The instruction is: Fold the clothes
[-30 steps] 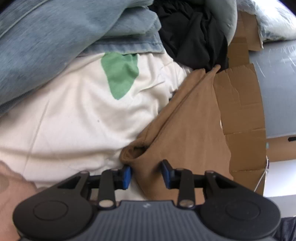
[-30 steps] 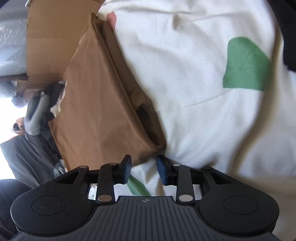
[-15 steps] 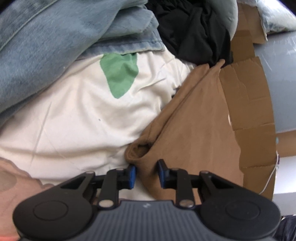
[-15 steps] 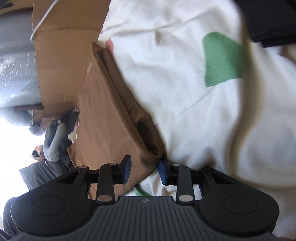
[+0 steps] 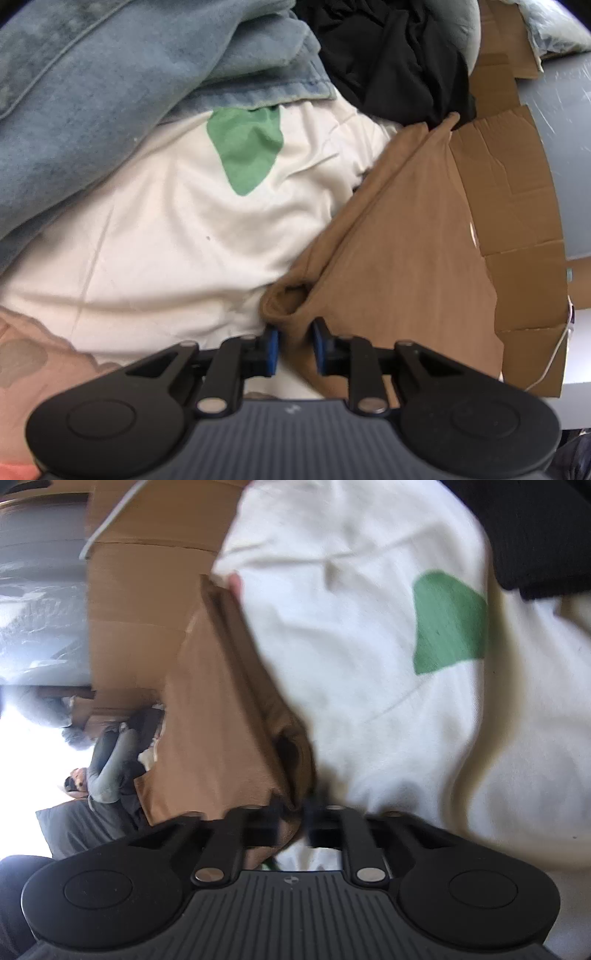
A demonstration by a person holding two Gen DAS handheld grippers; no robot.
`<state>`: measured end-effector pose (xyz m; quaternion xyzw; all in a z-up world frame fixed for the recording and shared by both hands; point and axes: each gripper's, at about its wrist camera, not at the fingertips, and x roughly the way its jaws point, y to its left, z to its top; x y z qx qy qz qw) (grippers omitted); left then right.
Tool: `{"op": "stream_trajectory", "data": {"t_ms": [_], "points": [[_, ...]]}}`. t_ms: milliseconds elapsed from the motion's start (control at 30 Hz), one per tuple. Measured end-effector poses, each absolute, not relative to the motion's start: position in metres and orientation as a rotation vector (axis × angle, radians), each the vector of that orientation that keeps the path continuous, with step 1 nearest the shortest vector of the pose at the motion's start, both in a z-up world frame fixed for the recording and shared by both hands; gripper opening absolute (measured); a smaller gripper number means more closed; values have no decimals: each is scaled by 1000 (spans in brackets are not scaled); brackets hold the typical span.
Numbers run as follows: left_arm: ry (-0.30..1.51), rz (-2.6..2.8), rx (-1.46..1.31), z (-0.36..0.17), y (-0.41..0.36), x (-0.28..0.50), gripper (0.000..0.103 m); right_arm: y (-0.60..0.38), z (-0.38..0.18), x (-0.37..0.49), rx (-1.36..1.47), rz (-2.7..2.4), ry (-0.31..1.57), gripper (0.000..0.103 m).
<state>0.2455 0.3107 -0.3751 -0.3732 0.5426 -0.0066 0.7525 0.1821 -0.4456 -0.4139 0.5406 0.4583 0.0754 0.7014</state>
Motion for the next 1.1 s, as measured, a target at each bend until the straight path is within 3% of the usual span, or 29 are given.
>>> {"op": "stream_trajectory", "data": {"t_ms": [300,567,1100], "points": [[1147,8,-854,-379,308,241,20,-430,-421,202,1133,203,1099,11],[1063,14,-876,-375,307,233,18,-430,-408,208,1109,223,1036,12],[1115,10,-920,-389,311,242,15,-416,-419,217,1061,204,1138,13]]}}
